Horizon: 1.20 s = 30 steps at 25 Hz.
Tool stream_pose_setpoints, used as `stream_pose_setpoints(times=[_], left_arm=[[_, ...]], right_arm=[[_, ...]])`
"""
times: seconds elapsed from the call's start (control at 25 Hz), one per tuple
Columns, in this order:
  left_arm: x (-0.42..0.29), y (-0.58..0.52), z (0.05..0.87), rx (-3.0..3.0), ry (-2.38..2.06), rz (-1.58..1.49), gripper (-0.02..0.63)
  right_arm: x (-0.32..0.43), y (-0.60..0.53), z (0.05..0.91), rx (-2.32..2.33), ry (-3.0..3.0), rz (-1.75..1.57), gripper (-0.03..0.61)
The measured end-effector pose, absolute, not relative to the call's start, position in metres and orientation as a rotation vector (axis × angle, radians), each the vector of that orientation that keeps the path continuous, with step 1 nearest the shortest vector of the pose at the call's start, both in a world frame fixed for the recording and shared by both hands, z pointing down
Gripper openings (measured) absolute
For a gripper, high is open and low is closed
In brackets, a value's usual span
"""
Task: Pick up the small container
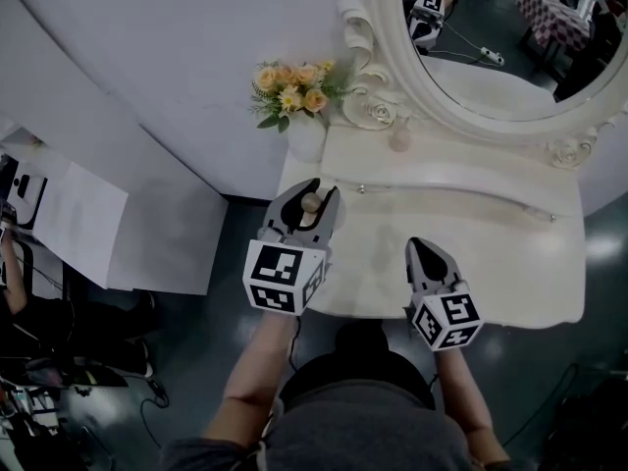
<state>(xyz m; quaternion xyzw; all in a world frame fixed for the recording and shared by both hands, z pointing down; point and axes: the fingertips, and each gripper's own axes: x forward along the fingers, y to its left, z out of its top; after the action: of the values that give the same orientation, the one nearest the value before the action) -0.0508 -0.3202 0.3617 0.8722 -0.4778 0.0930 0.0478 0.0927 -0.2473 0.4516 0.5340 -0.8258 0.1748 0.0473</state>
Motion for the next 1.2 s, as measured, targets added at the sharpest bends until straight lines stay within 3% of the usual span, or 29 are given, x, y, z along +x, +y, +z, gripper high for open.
stream_pose_setpoints(times=[1.2], left_arm=[[-0.052,-0.325,0.333,2.695,-1.477,0.258,0.115]], right_arm=[[0.09,-0.263,0.443,1.579,-2.511,0.404,0.003]])
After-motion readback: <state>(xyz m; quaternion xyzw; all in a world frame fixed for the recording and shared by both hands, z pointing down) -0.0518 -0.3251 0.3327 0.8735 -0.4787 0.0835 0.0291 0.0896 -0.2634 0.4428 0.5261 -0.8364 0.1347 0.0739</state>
